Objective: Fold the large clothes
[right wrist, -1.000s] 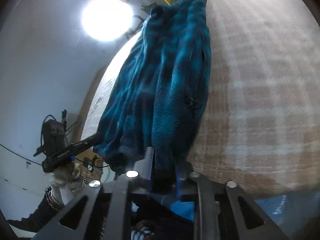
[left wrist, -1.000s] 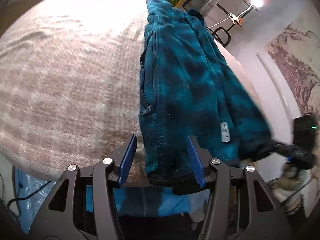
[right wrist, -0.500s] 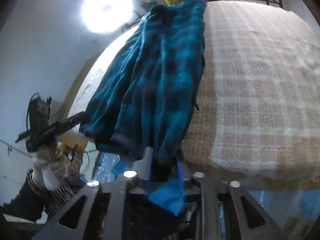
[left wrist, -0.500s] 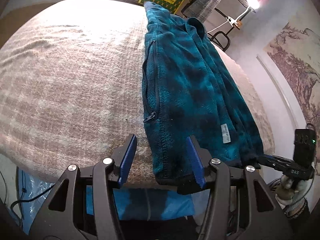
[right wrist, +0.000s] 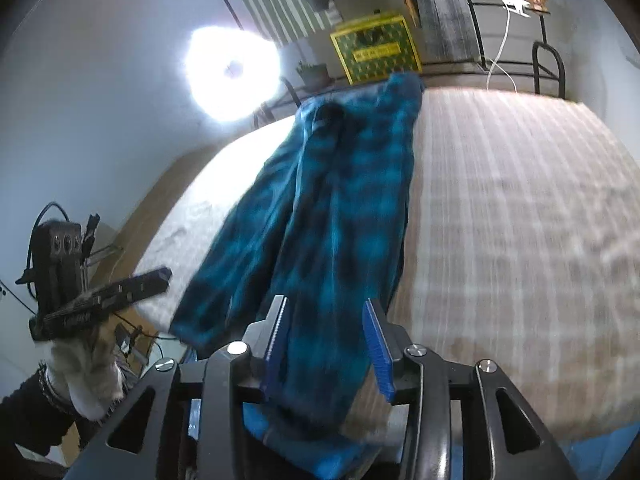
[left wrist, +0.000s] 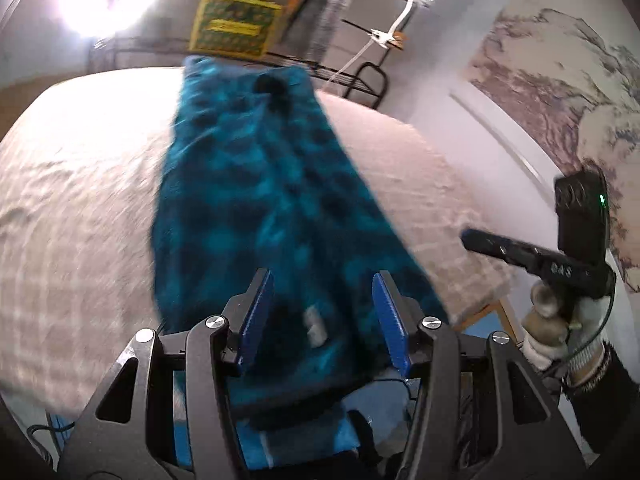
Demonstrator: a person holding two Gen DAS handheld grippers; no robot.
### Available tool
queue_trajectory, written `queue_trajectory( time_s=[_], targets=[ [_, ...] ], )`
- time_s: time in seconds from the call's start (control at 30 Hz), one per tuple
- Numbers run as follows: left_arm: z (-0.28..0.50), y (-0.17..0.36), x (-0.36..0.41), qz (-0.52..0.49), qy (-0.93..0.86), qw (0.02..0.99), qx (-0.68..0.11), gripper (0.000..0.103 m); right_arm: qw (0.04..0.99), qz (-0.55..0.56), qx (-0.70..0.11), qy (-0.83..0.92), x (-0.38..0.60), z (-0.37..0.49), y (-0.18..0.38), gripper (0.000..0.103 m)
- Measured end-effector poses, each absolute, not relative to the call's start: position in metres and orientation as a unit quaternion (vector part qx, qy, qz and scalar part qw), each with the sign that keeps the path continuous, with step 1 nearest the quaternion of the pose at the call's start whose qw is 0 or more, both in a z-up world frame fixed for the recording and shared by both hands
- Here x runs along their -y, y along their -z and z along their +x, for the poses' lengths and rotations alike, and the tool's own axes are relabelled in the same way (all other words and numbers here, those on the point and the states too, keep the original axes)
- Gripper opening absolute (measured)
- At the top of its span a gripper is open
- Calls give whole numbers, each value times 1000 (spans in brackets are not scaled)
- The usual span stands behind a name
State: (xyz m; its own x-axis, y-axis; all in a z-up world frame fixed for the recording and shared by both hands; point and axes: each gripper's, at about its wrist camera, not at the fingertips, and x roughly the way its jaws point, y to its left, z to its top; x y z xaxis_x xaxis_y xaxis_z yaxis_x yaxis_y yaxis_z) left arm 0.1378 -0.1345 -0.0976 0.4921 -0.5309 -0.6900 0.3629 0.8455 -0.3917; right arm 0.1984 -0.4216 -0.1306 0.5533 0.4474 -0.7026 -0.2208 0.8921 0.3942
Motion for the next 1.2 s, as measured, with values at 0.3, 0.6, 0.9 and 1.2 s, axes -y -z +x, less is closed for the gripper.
queue_trajectory(
  time_s=[0.3, 0.6, 0.9, 1.2],
  targets=[
    [217, 102, 181, -98, 282, 851, -431, 51, 887, 102, -412, -184, 432, 290, 110, 42],
    [251, 170, 220, -79, 308, 807, -497, 49, 879, 73, -444, -156, 418, 428, 150, 34],
    [255, 189, 222, -80, 324, 796, -504, 49, 862, 28, -482, -152, 365, 549, 214, 33],
    [252, 179, 201, -103, 338, 785, -508, 49, 864, 22, -476, -161, 365, 548, 200, 35]
  ],
)
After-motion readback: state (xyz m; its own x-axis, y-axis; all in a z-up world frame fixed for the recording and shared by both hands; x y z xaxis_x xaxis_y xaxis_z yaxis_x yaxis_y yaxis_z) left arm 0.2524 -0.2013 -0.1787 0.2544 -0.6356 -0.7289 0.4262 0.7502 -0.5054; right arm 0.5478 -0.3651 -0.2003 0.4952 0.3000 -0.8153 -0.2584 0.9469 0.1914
